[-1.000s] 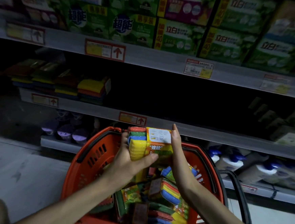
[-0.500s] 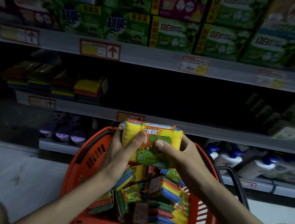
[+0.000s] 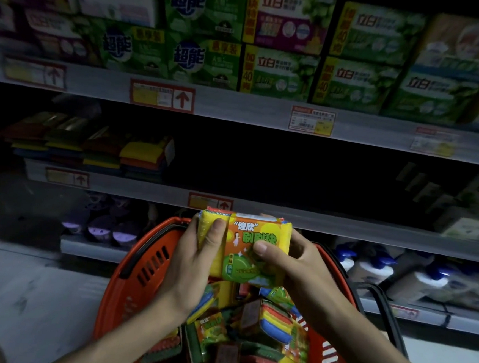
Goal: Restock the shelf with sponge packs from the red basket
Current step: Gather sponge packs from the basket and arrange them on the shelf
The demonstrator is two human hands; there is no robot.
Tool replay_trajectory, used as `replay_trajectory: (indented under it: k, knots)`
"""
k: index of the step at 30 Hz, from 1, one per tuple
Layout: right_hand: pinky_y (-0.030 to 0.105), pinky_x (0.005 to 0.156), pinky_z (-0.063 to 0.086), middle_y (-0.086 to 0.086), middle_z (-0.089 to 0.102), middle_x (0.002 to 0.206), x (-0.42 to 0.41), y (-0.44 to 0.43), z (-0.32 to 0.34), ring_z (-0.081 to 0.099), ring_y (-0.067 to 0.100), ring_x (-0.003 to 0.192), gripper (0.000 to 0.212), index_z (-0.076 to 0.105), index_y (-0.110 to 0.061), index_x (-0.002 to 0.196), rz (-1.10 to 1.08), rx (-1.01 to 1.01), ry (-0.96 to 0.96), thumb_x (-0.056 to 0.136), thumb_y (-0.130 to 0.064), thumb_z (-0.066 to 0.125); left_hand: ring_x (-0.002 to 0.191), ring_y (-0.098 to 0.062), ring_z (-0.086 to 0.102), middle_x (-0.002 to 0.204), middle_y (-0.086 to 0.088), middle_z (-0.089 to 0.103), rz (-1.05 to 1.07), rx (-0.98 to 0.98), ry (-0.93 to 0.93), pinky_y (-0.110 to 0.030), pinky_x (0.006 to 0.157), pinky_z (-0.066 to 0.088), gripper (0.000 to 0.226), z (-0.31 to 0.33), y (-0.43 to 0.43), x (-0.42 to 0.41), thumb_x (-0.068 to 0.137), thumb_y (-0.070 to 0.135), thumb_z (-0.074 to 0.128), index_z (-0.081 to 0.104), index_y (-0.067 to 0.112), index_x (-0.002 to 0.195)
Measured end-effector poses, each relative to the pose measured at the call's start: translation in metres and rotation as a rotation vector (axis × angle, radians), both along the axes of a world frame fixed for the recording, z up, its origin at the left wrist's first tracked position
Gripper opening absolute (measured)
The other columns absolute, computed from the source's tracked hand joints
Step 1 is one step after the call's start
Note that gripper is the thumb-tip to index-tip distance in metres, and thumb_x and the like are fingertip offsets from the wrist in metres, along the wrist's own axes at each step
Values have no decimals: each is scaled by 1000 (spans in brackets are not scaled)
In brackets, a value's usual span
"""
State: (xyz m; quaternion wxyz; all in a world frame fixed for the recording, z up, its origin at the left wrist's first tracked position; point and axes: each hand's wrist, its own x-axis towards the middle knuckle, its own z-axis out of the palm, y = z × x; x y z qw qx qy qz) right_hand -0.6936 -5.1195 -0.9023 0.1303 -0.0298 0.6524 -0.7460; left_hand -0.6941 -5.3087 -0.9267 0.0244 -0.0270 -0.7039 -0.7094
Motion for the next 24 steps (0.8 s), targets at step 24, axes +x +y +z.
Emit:
replay_trajectory:
  k: [24]
  knots:
    - [32, 80, 62, 11, 64, 131, -35, -8, -4, 75, 22, 104, 67, 50, -20, 139, -320, -49, 40, 81, -41, 79, 109, -26, 69, 113, -6, 74, -29, 192, -313, -52, 95, 55, 53, 2, -25, -33, 68, 48, 87, 71, 24, 113]
